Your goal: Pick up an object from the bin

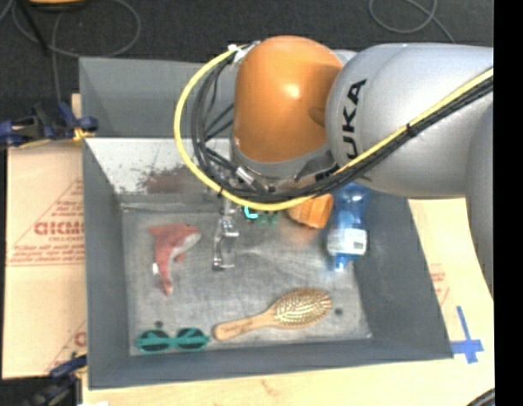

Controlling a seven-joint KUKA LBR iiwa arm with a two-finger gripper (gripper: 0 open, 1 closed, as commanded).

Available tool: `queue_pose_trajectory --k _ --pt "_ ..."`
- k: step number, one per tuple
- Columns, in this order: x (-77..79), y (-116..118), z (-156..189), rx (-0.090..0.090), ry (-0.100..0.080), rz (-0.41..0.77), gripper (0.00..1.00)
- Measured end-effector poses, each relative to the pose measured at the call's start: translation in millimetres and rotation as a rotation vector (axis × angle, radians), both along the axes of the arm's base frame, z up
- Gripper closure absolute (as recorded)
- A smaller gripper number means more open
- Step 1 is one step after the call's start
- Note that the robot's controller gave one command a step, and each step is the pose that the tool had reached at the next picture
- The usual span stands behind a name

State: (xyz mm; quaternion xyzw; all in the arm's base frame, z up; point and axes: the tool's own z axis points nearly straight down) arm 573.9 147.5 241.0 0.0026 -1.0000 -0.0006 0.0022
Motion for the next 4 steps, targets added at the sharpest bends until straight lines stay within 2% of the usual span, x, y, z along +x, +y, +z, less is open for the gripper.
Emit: queue_pose_trajectory --k 1,2,3,4 --pt "1.6 -0.8 4.9 0.001 -0.008 -0.004 0.00" --pt "20.8 17.7 -66.8 0.003 -0.013 -0.037 0.00" --pt "47.7 46.6 -78.9 0.001 -0.011 -0.017 0.00" --pt "47.4 35.3 -104.1 -0.001 -0.009 0.382 0.00"
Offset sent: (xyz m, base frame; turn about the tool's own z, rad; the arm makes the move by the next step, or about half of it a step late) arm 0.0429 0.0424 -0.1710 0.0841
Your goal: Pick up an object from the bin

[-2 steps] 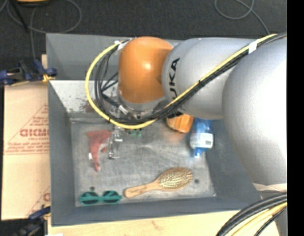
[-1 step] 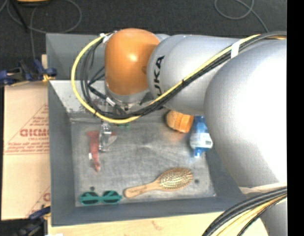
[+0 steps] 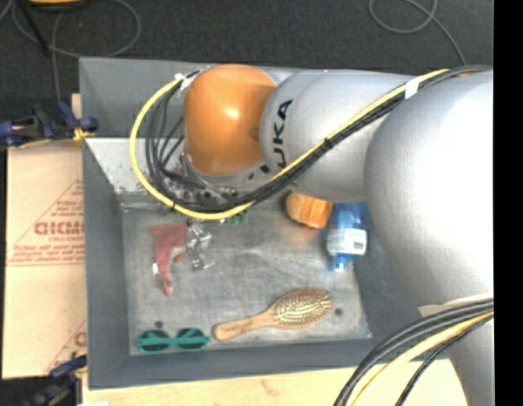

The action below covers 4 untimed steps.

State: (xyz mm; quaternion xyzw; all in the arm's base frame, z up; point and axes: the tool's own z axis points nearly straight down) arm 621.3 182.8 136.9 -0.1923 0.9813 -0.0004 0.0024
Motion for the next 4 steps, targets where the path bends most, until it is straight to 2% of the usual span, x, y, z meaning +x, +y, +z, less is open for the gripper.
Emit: queue_pose_trajectory --k 1,2,4 --pt "2.5 5.8 -66.2 0.001 -0.004 0.201 0.00" --pt "8.7 -7.7 -60.7 0.003 -0.014 0.443 1.00" --pt "7.8 -7.8 -54.9 0.003 -0.007 0.441 1.00"
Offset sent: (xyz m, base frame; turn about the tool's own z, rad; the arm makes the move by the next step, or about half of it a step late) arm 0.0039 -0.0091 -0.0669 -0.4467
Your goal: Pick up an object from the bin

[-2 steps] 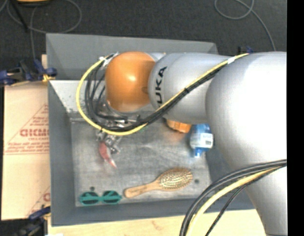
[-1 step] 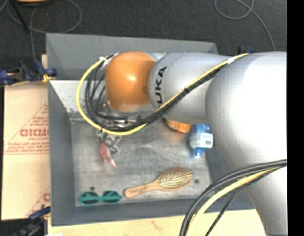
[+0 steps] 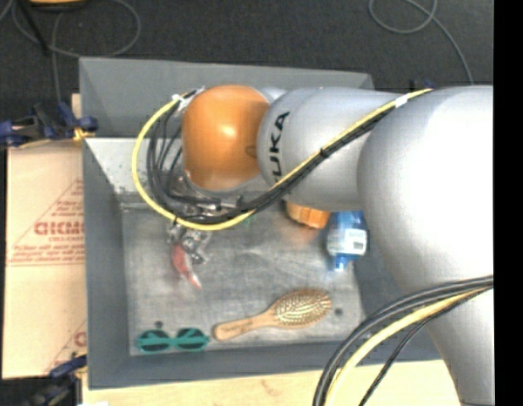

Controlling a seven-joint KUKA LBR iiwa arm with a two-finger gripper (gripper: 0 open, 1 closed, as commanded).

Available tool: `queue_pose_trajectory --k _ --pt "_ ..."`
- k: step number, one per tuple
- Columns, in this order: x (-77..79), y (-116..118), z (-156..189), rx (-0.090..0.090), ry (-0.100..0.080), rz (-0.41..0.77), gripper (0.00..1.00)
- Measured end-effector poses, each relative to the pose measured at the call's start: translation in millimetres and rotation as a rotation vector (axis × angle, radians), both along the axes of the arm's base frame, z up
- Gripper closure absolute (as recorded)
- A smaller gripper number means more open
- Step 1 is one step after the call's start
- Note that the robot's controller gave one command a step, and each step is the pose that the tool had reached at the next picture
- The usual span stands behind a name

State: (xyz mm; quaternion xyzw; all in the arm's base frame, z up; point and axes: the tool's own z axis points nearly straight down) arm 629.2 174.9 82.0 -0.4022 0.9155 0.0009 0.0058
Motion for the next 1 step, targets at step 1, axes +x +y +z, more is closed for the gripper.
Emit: queue_pose_trajectory --k 1 --pt "-2.4 -1.0 19.2 -0.005 0.013 -0.001 1.00"
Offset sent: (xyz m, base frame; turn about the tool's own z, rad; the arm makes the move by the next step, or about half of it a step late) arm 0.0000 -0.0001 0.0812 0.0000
